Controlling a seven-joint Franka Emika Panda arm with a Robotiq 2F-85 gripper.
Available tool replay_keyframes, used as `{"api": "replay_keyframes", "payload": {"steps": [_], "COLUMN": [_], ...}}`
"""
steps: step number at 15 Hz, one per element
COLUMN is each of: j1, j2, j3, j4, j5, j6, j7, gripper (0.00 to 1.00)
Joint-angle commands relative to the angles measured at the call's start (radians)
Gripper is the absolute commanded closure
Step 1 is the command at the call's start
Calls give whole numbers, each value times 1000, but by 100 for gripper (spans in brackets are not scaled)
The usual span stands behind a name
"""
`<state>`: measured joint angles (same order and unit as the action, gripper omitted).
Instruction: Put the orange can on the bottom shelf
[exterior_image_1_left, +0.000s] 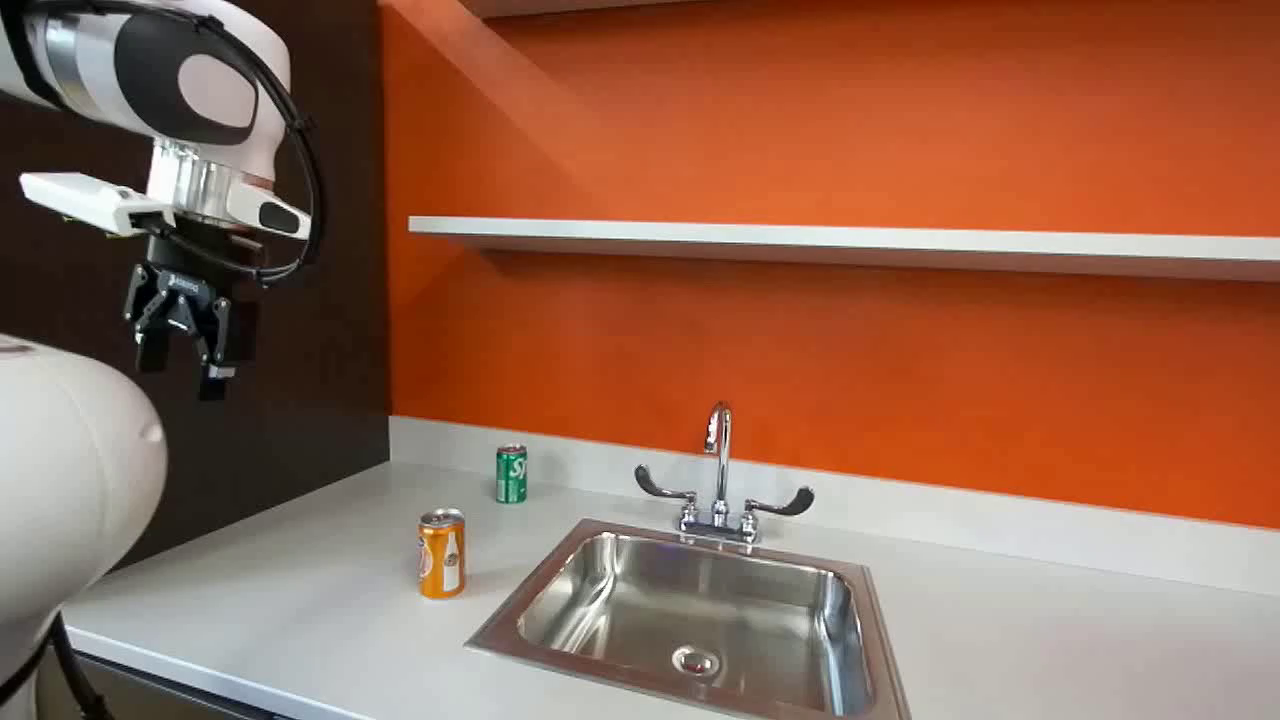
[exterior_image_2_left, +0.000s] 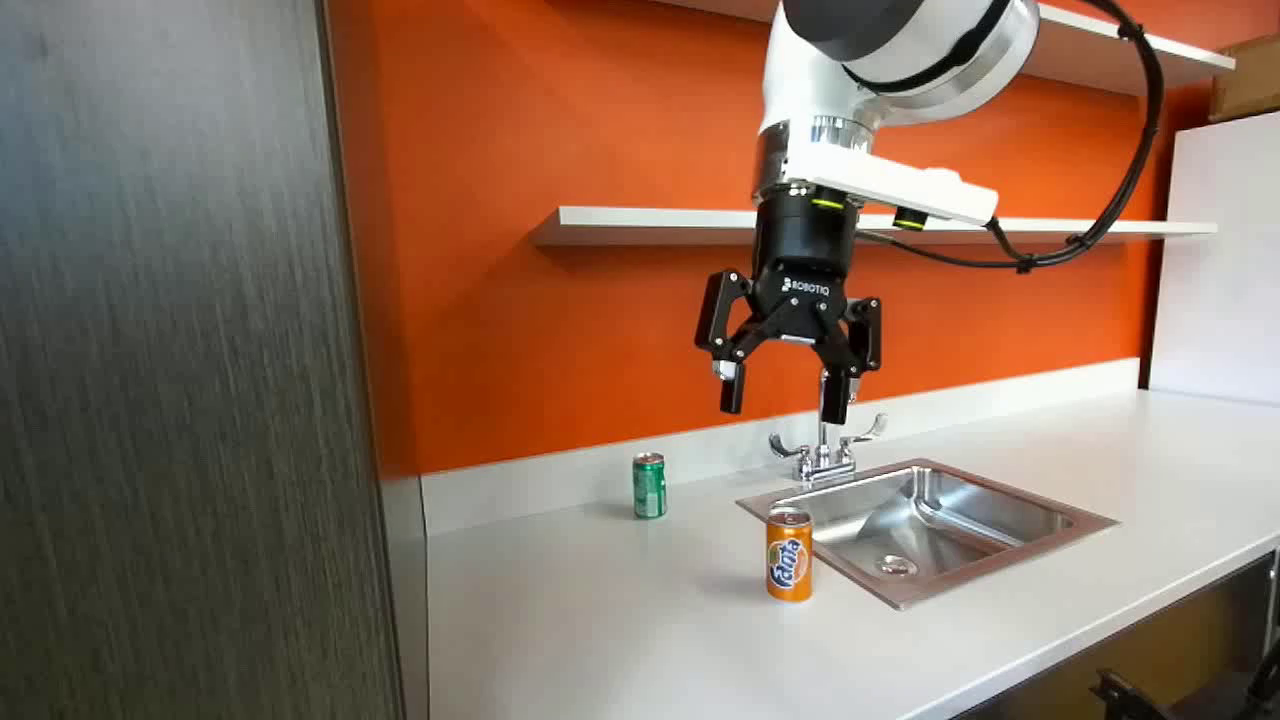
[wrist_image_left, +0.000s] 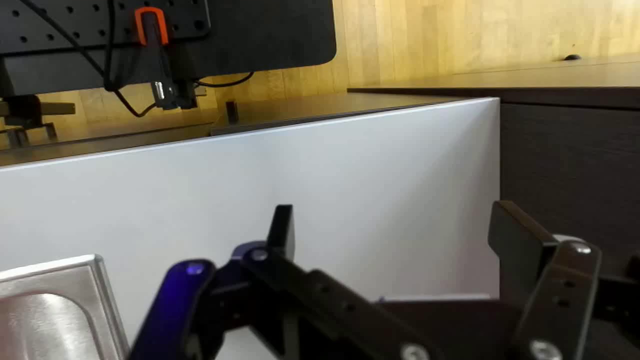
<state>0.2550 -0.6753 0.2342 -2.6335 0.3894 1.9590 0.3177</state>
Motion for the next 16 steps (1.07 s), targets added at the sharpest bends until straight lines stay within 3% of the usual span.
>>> {"api": "replay_keyframes", "payload": {"steps": [1,9,16], "j1": [-11,-36,-128], "j2": [0,-3,-1], "j3": [8,-9,-49], "j4": [2,-13,-48], "j5": [5,-40,-176], "j6": [-5,2,27], "j7": [-5,-34,-39], "gripper": [0,0,0]}}
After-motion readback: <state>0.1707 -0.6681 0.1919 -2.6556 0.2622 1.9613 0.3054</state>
